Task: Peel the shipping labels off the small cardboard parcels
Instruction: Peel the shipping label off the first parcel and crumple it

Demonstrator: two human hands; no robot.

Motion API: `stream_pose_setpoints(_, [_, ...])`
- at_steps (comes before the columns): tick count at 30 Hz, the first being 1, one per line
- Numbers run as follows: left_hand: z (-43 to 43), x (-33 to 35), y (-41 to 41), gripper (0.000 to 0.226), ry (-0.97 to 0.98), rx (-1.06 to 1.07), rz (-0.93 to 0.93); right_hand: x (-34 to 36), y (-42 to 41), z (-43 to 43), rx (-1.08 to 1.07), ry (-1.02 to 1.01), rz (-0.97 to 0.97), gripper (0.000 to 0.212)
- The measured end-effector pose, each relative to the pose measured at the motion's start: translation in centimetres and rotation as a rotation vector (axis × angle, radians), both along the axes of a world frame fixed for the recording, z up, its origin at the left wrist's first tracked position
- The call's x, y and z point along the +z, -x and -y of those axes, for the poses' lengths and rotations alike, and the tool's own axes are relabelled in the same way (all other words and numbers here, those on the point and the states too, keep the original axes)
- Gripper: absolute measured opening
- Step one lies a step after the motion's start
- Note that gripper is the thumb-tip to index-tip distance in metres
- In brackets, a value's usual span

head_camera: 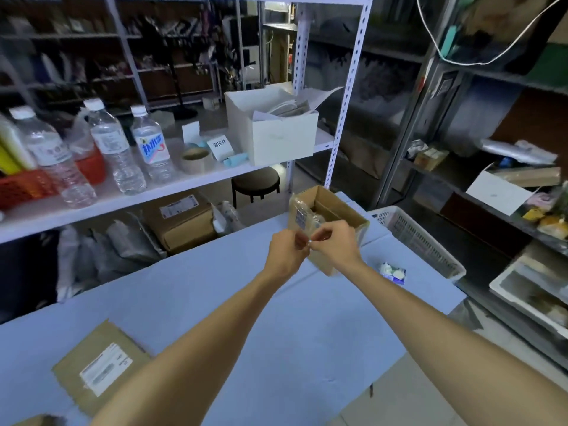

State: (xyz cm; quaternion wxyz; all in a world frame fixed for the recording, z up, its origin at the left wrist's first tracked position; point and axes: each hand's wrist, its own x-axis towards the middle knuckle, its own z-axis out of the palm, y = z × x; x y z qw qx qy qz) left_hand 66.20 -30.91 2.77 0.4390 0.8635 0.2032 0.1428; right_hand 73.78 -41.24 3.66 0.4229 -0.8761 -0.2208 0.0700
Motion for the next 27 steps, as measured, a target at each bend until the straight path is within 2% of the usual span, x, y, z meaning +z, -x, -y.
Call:
stream_pose_setpoints(6, [1.9, 1.3, -6.6, 0.018, -0.184, -0.065, -0.09, 1.3, -7.0, 2.2, 0.075, 0.081, 0.064, 0.006])
stream_pose_setpoints(11, [1.2, 3.0, -10.5, 0.031, -0.6, -0.259, -0.246, 1.7, -11.8, 2.0, 0.144, 0.221, 0.148, 0.009])
stream_pose_setpoints(14, [1.0, 4.0, -12.3, 0.034, -0.736, -0.267, -0.36, 1.8, -13.9, 1.0, 0.205, 0.306, 0.218, 0.01])
stream_pose_setpoints(19, [0.5, 3.8, -13.9, 0.034, -0.769, -0.216, -0.424, 0.9, -16.4, 0.1, 0.17, 0.409, 0.251, 0.025])
stream_pose_setpoints(27, [-0.6, 3.6, -15.0, 0.034, -0.718, -0.149, -0.461, 0.6, -18.1, -0.7, 0.183, 0.429, 0.268, 0.028])
